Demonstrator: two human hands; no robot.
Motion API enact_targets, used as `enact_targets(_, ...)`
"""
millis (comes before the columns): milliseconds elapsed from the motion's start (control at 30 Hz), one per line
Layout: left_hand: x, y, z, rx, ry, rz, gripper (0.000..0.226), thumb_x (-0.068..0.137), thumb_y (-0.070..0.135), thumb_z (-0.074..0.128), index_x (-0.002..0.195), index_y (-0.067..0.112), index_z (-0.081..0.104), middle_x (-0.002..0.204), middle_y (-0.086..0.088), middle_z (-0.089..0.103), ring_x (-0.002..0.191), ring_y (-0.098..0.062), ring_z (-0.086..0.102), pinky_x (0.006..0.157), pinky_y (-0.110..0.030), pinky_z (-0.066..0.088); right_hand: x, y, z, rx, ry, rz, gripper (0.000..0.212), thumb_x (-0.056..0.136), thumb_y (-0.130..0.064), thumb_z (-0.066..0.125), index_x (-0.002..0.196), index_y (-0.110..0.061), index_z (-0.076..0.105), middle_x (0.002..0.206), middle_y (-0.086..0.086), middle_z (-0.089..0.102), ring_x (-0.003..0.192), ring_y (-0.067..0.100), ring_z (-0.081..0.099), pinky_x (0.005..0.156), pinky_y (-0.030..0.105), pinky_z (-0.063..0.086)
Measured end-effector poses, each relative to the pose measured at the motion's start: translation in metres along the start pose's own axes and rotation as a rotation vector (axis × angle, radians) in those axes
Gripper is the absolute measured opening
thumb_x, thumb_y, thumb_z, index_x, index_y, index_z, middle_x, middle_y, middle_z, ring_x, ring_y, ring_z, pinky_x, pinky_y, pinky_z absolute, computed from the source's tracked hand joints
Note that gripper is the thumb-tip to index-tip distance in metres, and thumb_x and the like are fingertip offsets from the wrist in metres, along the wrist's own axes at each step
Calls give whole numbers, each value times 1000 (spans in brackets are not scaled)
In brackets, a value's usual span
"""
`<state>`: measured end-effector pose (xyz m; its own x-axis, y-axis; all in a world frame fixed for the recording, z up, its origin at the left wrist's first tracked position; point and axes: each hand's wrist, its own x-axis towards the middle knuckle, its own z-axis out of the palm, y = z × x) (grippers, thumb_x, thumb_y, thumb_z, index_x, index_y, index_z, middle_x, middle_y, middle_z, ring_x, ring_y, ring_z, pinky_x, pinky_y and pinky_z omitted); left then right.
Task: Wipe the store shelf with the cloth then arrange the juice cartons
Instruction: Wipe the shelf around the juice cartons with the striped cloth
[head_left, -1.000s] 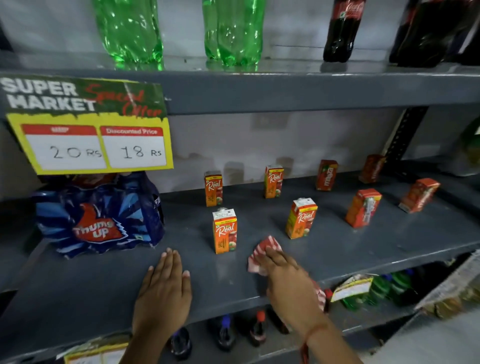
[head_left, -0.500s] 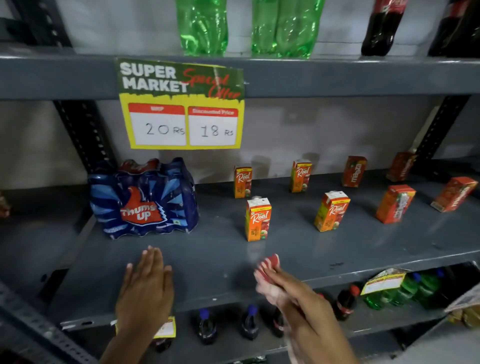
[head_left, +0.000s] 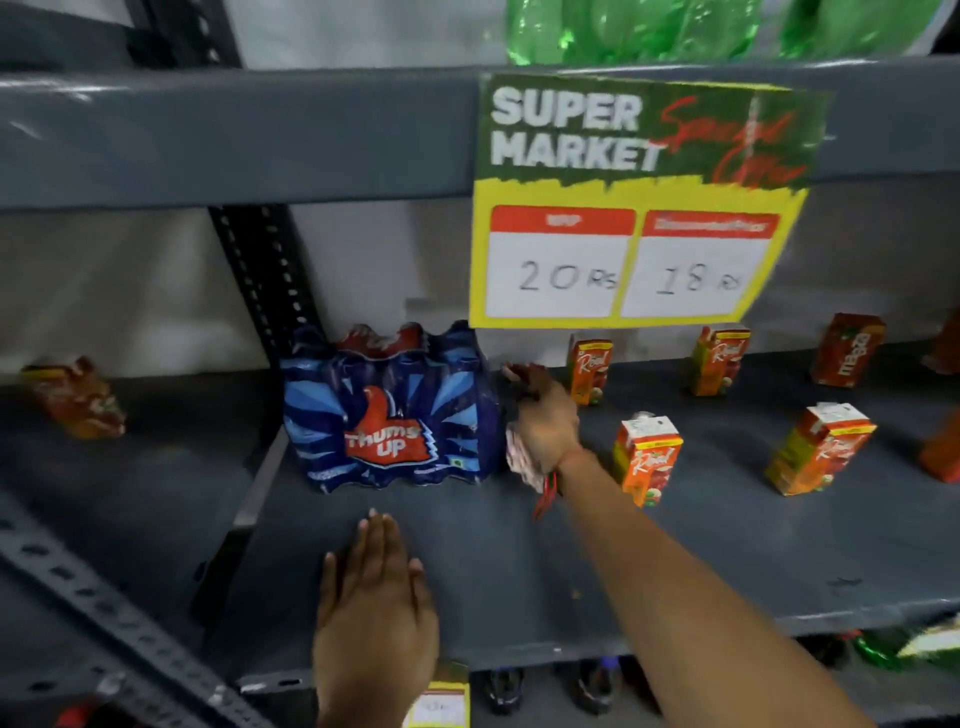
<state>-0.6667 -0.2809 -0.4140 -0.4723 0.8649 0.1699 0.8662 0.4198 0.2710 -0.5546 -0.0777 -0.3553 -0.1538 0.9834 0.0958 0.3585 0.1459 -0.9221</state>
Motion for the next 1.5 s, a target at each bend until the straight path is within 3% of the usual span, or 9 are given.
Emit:
enact_targets(100, 1, 1, 1, -18, 1, -6, 60, 93, 37, 5, 149, 18, -1, 161, 6, -1, 146, -7, -4, 118, -35, -6, 31, 2, 6, -295, -91, -10, 32, 95, -23, 50, 124, -21, 64, 130, 10, 65, 118, 32, 60, 98, 37, 48)
enact_targets(233, 1, -1, 1, -19, 2, 1, 58, 95, 38, 10, 149, 19, -3, 161, 5, -3, 146, -7, -7, 119, -36, -4, 39, 7, 14, -642, -194, 47, 34, 95, -21, 46, 125, -15, 62, 127, 15, 64, 115, 35, 62, 96, 44, 51)
enact_targets(367, -1, 0, 1, -23, 10, 10, 58, 96, 37, 10, 149, 18, -3, 161, 5, -3, 145, -7, -7, 119, -36, -4, 24, 9, 12, -721, -129, 61, 37, 89, -11, 54, 125, -17, 59, 125, 15, 64, 113, 36, 62, 92, 47, 54)
enact_targets(467, -3, -2, 2, 10, 16, 25, 59, 94, 37, 5, 149, 17, -1, 161, 4, 1, 146, -7, -3, 120, -37, 0, 7, 14, 7, -713, -78, 42, 43, 90, -9, 51, 132, -21, 56, 136, 13, 57, 123, 35, 56, 98, 45, 50)
enact_targets(700, -5, -2, 1, 8, -7, 33, 59, 96, 36, 15, 149, 13, 3, 161, 1, 4, 146, -10, 0, 120, -36, 1, -39, 19, -6, -673, -70, -27, 47, 93, -5, 42, 136, -21, 53, 157, 9, 35, 148, 29, 23, 116, 46, 31)
enact_targets(800, -5, -2, 2, 9, -16, 35, 58, 97, 35, 15, 149, 12, 2, 161, 0, 2, 146, -10, -2, 120, -35, 0, -56, 18, -7, -676, -100, -5, 63, 91, 2, 39, 149, -22, 37, 165, 3, 15, 153, 22, 2, 118, 51, 27)
enact_targets(1000, -6, -6, 3, -19, -20, 58, 58, 98, 36, 15, 149, 11, 2, 161, -1, 2, 147, -11, -2, 120, -34, 0, -92, 23, 1, -730, -16, -23, 60, 91, -12, 50, 150, -17, 35, 159, 4, 32, 146, 27, 29, 115, 42, 36)
enact_targets(1267, -34, -17, -2, 17, 36, 77, 59, 97, 39, 14, 149, 11, 9, 160, -3, 11, 147, -11, 6, 119, -32, 1, -138, 29, 14, -732, -60, -167, 63, 89, -16, 47, 150, -20, 34, 160, 0, 31, 148, 21, 26, 118, 37, 31)
enact_targets(1500, -62, -33, -9, 28, 91, 25, 80, 82, 44, -12, 148, 7, 14, 158, -8, 19, 146, -15, 12, 119, -32, 1, -160, 16, 45, -686, -206, -341, 63, 83, -14, 49, 145, -25, 44, 155, -4, 41, 140, 20, 38, 115, 34, 35)
